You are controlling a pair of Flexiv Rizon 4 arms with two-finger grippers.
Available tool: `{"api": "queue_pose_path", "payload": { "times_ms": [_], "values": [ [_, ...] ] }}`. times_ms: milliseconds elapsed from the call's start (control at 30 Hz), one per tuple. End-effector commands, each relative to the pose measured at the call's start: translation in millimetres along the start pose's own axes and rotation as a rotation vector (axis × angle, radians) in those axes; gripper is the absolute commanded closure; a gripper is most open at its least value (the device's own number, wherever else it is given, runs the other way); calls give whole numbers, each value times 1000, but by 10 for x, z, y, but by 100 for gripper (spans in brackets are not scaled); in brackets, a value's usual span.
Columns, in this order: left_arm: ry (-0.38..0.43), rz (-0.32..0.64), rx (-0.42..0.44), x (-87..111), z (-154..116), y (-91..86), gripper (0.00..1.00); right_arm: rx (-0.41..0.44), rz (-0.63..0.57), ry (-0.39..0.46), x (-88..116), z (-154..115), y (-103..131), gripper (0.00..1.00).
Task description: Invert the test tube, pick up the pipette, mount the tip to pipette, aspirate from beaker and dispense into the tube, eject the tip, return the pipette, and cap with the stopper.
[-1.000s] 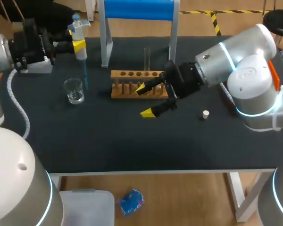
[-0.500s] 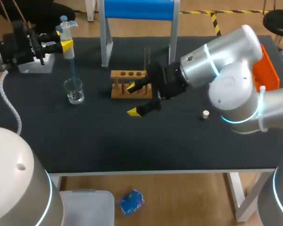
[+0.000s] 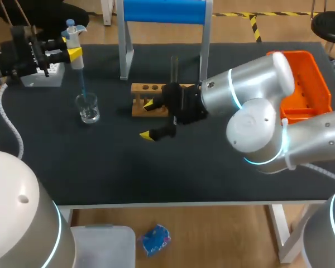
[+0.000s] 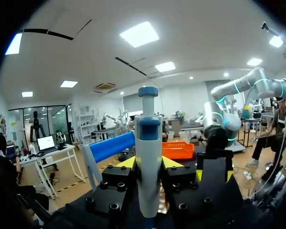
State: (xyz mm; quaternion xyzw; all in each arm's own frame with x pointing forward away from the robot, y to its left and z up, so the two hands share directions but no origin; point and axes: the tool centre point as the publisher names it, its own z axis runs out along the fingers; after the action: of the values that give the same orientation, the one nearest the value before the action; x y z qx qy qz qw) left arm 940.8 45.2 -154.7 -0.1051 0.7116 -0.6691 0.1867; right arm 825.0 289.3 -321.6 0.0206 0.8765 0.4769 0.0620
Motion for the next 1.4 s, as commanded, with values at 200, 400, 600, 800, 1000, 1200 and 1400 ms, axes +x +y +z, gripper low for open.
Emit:
{"api": "queue_pose_path", "payload": {
  "times_ms": [200,400,600,800,1000,1200,1400],
  "values": [
    [2,-8,-2,-26,8,47,100,-35,13,-12,-17,222,-35,0],
    [2,-8,-2,-26,8,47,100,-35,13,-12,-17,222,-35,0],
    [-1,-11,10,-18,16,74,100,-51,31,-14,-56,296,-30,0],
    [-6,-10,9,-6,17,127,100,-58,56,-25,-89,442,-30,0],
    [-7,-13,7,4,19,155,100,-57,79,-24,-135,618,-65,0],
    [-7,-20,12,28,24,195,100,-54,89,-28,-174,753,-59,0],
    [-21,-35,10,67,8,232,100,-54,91,-32,-195,778,-53,0]
  ]
}}
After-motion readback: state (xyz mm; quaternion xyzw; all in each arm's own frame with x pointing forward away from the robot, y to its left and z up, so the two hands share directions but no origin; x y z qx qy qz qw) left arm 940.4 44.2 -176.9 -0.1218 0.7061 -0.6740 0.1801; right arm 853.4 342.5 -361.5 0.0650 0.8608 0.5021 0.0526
